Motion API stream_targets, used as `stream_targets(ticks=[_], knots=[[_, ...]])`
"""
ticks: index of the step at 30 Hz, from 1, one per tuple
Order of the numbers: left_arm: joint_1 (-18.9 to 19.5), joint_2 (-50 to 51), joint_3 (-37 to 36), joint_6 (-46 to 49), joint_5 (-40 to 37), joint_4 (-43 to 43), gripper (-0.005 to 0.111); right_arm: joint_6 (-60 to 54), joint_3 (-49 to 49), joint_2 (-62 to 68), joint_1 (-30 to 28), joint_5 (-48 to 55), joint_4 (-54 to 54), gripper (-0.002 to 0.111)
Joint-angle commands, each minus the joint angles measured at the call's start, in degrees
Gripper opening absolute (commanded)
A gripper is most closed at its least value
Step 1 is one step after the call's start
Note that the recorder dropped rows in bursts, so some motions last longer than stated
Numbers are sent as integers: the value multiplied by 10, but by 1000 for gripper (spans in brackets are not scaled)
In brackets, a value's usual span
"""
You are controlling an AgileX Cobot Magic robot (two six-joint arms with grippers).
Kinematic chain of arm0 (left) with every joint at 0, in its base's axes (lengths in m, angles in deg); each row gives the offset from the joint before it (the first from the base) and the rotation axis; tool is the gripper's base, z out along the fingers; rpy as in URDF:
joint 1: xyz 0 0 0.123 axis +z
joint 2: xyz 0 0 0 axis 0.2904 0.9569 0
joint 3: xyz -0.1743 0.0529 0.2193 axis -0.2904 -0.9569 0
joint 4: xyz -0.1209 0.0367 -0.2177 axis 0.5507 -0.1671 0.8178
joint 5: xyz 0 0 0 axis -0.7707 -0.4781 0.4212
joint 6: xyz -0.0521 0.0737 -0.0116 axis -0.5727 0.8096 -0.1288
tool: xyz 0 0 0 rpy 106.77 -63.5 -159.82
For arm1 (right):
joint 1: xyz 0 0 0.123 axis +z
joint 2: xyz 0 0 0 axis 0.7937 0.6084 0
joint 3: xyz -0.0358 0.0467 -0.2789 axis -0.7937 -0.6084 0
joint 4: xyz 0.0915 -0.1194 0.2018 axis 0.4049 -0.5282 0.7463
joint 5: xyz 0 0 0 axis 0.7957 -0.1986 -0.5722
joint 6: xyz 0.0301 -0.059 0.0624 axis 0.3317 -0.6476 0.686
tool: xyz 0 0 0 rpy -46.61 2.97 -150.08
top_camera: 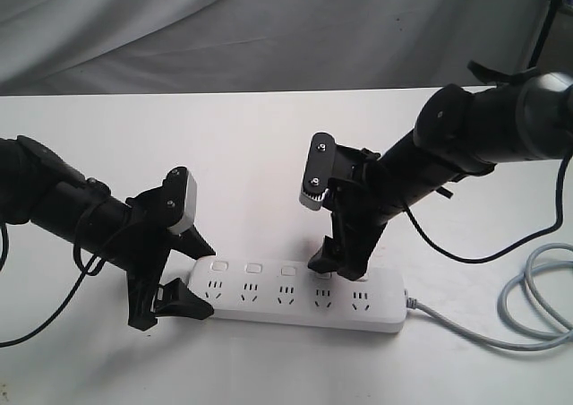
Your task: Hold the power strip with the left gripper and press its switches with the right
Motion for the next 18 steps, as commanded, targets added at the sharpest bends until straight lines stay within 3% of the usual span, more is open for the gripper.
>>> stream_targets(ticks=[1, 18], knots=[[-4, -1, 3, 1, 2, 5, 0, -13, -17, 6, -4, -8, -28, 84], [-4, -1, 3, 1, 1, 5, 0, 0, -17, 21, -3, 7, -53, 84]])
